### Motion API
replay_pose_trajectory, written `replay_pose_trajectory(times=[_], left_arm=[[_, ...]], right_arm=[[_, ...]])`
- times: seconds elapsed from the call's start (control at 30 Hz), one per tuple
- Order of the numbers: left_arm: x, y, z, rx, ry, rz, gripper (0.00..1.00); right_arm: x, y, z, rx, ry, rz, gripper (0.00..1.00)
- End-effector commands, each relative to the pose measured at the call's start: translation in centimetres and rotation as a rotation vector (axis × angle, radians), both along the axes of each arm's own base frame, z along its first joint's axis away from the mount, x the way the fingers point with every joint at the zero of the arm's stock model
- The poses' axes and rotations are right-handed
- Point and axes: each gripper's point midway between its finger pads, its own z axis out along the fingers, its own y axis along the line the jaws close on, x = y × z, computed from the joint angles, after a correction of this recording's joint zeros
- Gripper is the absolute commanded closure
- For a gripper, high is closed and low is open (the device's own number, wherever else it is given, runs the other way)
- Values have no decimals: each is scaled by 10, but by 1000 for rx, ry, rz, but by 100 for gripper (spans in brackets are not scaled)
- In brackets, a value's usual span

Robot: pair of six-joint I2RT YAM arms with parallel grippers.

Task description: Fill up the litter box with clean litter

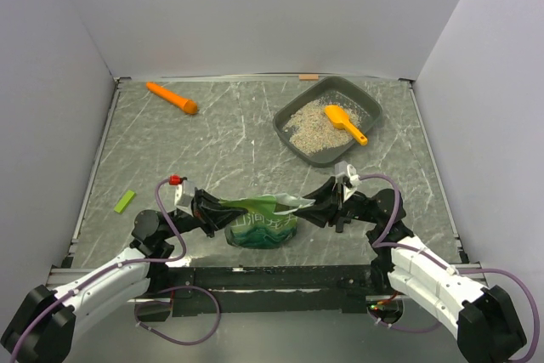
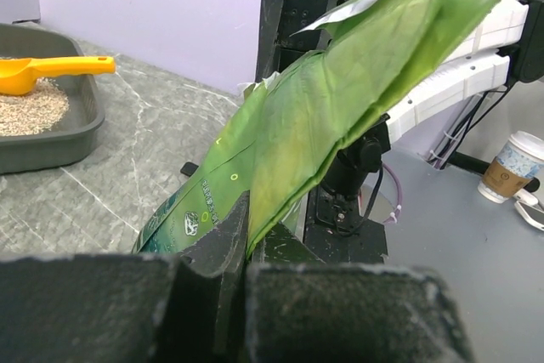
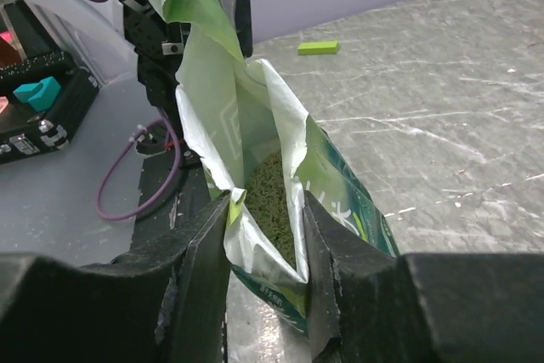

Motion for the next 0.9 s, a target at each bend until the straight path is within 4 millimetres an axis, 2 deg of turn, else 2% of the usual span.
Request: replay_pose_trajectory(times=[0.0, 0.13, 0.2, 0.23, 0.27, 0.37, 0.4, 0.43, 0.47, 0.5, 0.53, 0.57, 0.6, 0.63, 0.67, 0.7, 0.77, 0.87], left_arm=[[-6, 5, 26, -82, -73, -1, 99], [-6, 6, 28, -89, -71, 7, 99], [-5, 7, 30, -93, -69, 10, 99], [-5, 7, 30, -93, -68, 11, 99], [-5, 7, 32, -97, -61, 10, 99], [-2, 7, 37, -105, -35, 18, 99], [3, 6, 30, -81, 13, 34, 99], [8, 8, 34, -93, 31, 64, 99], [12, 9, 39, -102, 59, 84, 99], [18, 8, 27, -60, 138, 104, 99], [21, 12, 39, -88, 150, 136, 99], [25, 14, 37, -75, 195, 164, 99], [31, 15, 19, -19, 291, 198, 99], [35, 22, 30, -44, 318, 246, 99], [37, 25, 28, -35, 359, 271, 99], [39, 28, 26, -27, 398, 292, 99], [39, 31, 14, 8, 531, 322, 99], [33, 31, -6, 56, 704, 323, 99]], right_arm=[[-8, 0, 23, 49, -115, 36, 61], [-10, 1, 17, 44, -81, 60, 69], [-11, 2, 15, 56, -81, 66, 77], [-11, 2, 15, 60, -72, 69, 83], [-12, 2, 16, 66, -77, 70, 99], [-12, -1, 25, 99, -54, 45, 100], [-12, -2, 28, 110, -41, 34, 100], [-12, -3, 29, 113, 1, 26, 100], [-12, -5, 42, 132, -10, 9, 100], [-9, -4, 31, 93, 82, -8, 100], [-7, -6, 31, 83, 128, -31, 100], [-6, -9, 46, 95, 119, -60, 100], [-5, -10, 29, 40, 234, -81, 100], [-5, -12, 36, 41, 252, -97, 100], [-7, -14, 36, 35, 281, -108, 100], [-8, -16, 27, 12, 370, -124, 100], [-9, -18, 27, 1, 439, -148, 100], [-13, -19, 11, -50, 597, -164, 100]])
